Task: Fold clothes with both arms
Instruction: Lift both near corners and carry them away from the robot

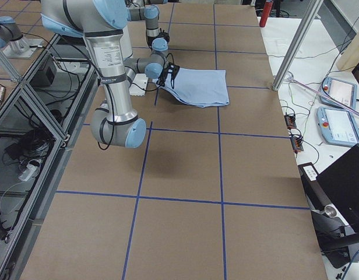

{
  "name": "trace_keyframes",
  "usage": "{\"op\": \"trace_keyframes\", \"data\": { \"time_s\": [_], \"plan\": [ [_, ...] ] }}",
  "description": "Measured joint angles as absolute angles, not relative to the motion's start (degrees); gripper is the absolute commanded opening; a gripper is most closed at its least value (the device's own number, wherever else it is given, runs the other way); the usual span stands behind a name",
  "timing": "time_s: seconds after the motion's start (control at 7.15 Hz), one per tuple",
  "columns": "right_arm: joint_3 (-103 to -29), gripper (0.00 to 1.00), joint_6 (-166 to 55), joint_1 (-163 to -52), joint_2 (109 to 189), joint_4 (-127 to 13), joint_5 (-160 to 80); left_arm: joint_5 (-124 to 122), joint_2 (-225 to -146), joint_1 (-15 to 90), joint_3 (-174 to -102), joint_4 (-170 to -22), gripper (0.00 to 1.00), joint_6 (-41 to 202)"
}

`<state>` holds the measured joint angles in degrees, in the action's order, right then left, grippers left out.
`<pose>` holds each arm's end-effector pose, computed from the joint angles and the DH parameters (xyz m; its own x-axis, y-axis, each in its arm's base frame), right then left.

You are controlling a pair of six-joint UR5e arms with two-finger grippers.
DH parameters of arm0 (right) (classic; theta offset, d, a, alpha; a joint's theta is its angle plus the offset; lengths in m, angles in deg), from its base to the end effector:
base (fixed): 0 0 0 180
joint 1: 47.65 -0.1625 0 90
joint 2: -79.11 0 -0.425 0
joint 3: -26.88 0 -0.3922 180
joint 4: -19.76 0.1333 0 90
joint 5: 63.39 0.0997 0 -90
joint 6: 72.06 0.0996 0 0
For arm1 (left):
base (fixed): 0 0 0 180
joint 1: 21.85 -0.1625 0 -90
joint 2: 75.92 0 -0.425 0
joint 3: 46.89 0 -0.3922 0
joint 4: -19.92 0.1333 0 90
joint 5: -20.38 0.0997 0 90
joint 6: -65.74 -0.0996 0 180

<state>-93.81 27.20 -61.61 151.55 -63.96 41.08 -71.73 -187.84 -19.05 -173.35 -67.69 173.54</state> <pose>-0.4841 -0.2321 0.2499 0.5500 0.2973 0.7805 -0.1262 0.9534 -0.2742 0.4956 -0.1540 0.1958 0.5263 -0.3316 -0.7830 0.1882 0.9434 -0.2730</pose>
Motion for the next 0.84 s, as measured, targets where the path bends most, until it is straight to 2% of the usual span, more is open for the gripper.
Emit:
{"op": "trace_keyframes", "data": {
  "time_s": [0.42,0.84],
  "plan": [
    [-90.65,0.00,26.70,-66.70,150.96,-60.88,40.82,-71.93,-191.52,-10.87,-169.09,-67.53,0.00,167.42],
    [-79.97,0.00,26.78,-73.89,145.01,-56.32,41.16,-72.40,-195.72,-0.31,-158.78,-74.13,0.00,161.77]
  ]
}}
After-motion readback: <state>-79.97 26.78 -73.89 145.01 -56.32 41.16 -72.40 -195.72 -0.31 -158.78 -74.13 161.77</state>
